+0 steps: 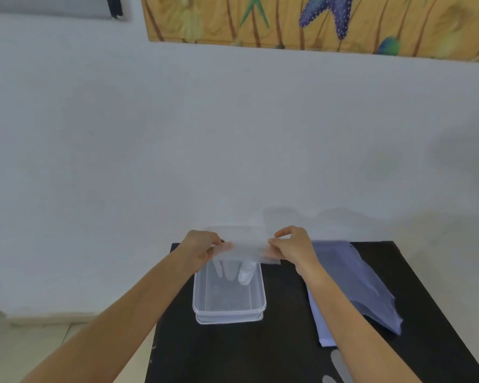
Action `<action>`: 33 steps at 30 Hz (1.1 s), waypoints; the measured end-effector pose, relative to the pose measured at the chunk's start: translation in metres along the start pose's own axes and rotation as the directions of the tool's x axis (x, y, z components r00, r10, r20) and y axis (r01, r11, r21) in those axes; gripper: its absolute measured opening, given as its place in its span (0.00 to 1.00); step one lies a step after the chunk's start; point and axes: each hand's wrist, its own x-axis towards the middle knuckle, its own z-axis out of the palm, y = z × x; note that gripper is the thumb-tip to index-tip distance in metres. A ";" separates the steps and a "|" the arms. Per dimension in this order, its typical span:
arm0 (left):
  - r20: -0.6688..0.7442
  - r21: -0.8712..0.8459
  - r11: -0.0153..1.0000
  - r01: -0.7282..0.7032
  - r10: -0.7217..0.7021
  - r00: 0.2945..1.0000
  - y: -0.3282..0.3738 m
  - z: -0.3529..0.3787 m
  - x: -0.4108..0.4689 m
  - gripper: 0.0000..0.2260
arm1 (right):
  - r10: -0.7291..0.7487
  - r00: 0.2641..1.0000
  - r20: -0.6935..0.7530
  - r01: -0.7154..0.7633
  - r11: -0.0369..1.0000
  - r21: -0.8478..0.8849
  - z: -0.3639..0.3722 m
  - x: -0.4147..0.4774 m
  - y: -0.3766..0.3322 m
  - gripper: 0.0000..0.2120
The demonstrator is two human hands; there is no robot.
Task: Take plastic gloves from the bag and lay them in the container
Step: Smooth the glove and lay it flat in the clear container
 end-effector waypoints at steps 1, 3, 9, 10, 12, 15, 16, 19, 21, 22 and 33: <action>-0.011 -0.009 1.000 0.006 -0.006 1.000 0.002 0.000 0.008 0.12 | -0.009 1.000 0.014 0.009 1.000 -0.004 0.003 0.004 -0.001 0.05; -0.027 0.011 1.000 -0.013 0.013 1.000 0.004 0.001 0.021 0.18 | -0.039 0.999 0.033 0.040 0.999 -0.027 0.011 0.013 0.000 0.08; -0.043 0.157 0.973 -0.168 0.177 0.983 0.018 -0.003 0.064 0.28 | -0.161 0.987 0.018 0.161 0.987 0.024 0.034 0.042 -0.015 0.15; -0.036 0.202 0.954 -0.222 0.234 0.972 0.019 -0.005 0.067 0.29 | -0.190 0.982 0.020 0.190 0.982 0.026 0.036 0.043 -0.018 0.17; -0.008 0.322 0.890 -0.323 0.344 0.939 0.016 -0.010 0.069 0.31 | -0.227 0.973 0.033 0.225 0.973 0.047 0.041 0.041 -0.017 0.19; 0.050 0.464 0.815 -0.346 0.366 0.929 -0.005 -0.021 0.076 0.30 | -0.235 0.971 0.049 0.236 0.972 -0.019 0.052 0.038 0.005 0.21; 0.056 0.509 0.794 -0.332 0.354 0.933 -0.016 -0.025 0.078 0.31 | -0.223 0.973 0.060 0.226 0.972 -0.060 0.056 0.035 0.013 0.22; 0.056 0.631 0.728 -0.268 0.302 0.952 -0.046 -0.036 0.086 0.31 | -0.185 0.974 0.127 0.205 0.966 -0.161 0.064 0.026 0.036 0.23; 0.041 0.676 0.702 -0.223 0.267 0.963 -0.060 -0.039 0.087 0.31 | -0.152 0.973 0.176 0.184 0.965 -0.186 0.067 0.019 0.045 0.23; 0.033 0.687 0.696 -0.208 0.255 0.966 -0.065 -0.039 0.085 0.31 | -0.135 0.972 0.191 0.173 0.965 -0.198 0.068 0.017 0.049 0.24; 0.038 0.780 0.602 -0.170 0.226 0.973 -0.100 -0.025 0.076 0.22 | -0.033 0.969 0.244 0.115 0.936 -0.332 0.082 0.011 0.067 0.16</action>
